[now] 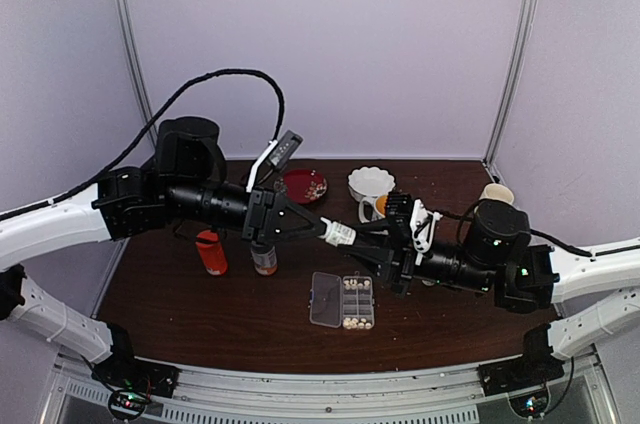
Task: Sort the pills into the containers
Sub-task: Unscrew the lid of the pill bottle from the pill bottle.
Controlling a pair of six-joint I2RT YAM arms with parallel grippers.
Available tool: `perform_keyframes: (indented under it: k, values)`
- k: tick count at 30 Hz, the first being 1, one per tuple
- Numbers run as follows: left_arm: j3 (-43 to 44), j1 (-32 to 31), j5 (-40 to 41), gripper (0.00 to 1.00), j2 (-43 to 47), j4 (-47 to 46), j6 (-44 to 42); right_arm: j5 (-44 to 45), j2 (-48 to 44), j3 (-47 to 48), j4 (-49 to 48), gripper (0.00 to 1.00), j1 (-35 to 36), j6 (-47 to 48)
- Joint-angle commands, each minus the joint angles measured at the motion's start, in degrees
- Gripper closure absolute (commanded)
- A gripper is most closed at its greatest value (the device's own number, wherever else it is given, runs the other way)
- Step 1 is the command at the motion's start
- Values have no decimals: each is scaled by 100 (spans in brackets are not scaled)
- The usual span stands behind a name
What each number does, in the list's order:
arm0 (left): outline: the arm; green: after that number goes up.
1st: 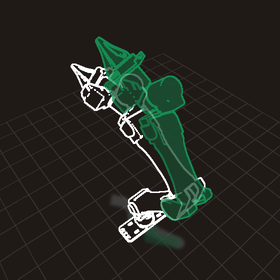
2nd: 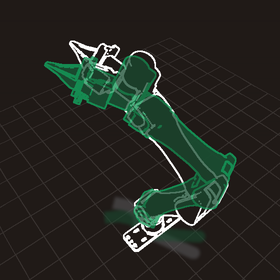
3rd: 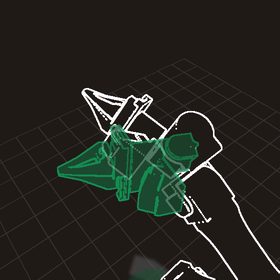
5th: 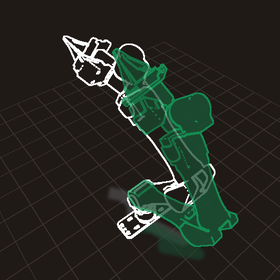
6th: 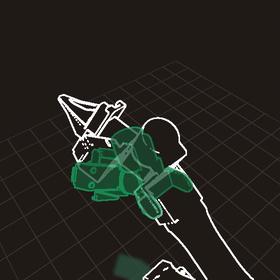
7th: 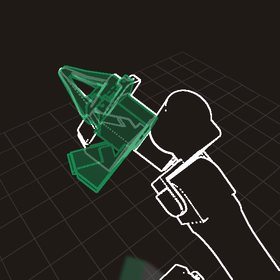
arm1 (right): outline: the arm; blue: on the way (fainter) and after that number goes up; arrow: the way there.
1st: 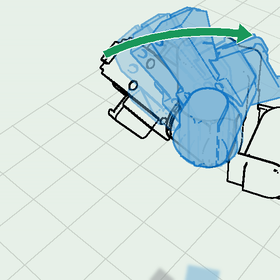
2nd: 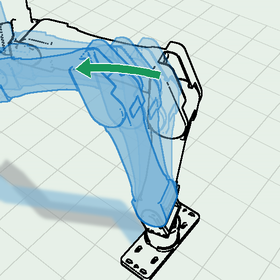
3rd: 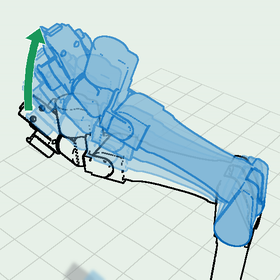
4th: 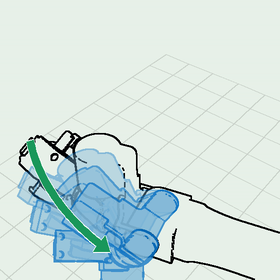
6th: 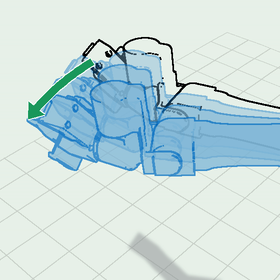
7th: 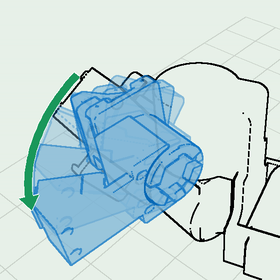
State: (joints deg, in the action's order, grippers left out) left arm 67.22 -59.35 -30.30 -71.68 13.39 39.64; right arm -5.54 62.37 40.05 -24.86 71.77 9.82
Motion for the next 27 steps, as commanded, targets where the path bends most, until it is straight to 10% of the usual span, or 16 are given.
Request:
perform_keyframes:
  k: [1,6,16,27]
  values:
    - [185,-24,-37,54,-81,-28,78,10,13,187,57,81,36,208]
    - [62,-21,24,77,-2,-121,85,9,21,187,56,82,38,208]
    - [8,-15,-16,85,56,-93,278,14,75,205,198,82,35,364]
    - [-423,104,-471,94,36,-515,2191,736,339,295,468,82,215,3049]
